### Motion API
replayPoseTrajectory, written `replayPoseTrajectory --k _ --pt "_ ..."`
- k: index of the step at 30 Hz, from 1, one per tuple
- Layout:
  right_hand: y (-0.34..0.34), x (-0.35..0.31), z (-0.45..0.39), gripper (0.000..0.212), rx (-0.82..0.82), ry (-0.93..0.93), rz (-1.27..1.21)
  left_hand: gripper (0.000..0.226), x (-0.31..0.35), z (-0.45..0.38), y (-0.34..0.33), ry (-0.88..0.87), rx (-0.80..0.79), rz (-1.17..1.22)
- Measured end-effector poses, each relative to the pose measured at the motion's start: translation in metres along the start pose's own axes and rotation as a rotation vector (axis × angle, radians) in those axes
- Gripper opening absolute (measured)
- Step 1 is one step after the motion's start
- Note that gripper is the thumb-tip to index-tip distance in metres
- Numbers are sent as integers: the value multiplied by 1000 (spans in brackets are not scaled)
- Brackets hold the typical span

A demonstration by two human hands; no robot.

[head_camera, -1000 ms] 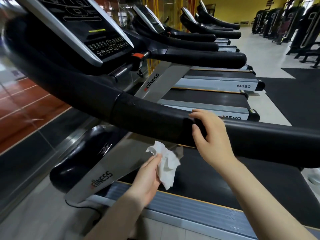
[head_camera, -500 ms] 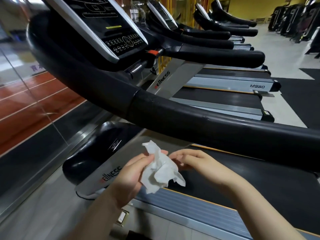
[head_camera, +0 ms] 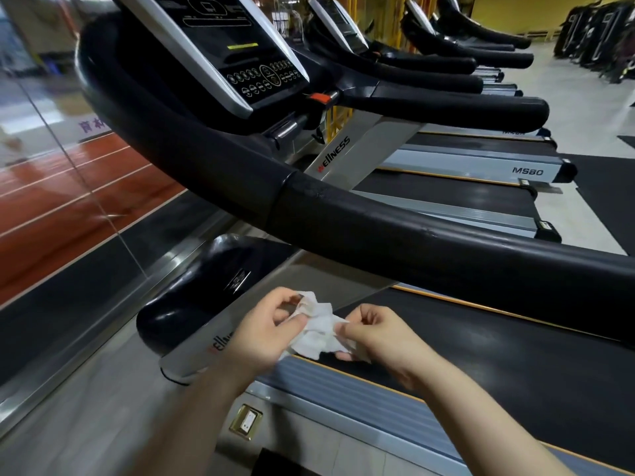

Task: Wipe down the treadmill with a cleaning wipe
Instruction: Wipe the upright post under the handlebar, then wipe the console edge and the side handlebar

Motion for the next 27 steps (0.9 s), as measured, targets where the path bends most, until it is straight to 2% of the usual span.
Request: replayPoseTrajectory --k 3,5,8,10,12,14,17,19,24,27 --pt "-15 7 -5 9 -24 -47 -220 26 0 3 -4 -198 151 -280" --pt "-20 7 -5 20 -55 -74 -394 22 1 9 -9 -316 156 -329" --pt "-26 3 3 39 -190 -116 -662 25 8 18 -14 -498 179 -530" --pt "-25 -1 7 52 -255 -123 -709 29 12 23 -19 -592 190 -631" --pt "-22 -4 10 52 -276 -104 -673 30 14 28 -23 -665 193 -708" --pt "-18 -9 11 42 -246 -66 -603 30 16 30 -23 -654 180 -692" --pt "-13 -16 9 27 -204 -7 -483 33 19 26 -9 -397 147 -436" --pt "-11 -21 4 23 -176 9 -429 29 21 19 4 -317 145 -326" --pt "-14 -47 -1 18 -106 113 -302 28 34 -4 44 -359 207 -412" --pt "-17 -77 -2 15 -8 241 -23 33 50 -21 70 -421 274 -494"
Point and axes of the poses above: each hand's wrist, its own z-axis away from the middle knuckle, its own y-axis out of the back of the hand, x = y × z, the point moved 5 cm from there along -z, towards the middle knuckle, and after that the axes turned 6 degrees about -y, right-handed, at the moved point
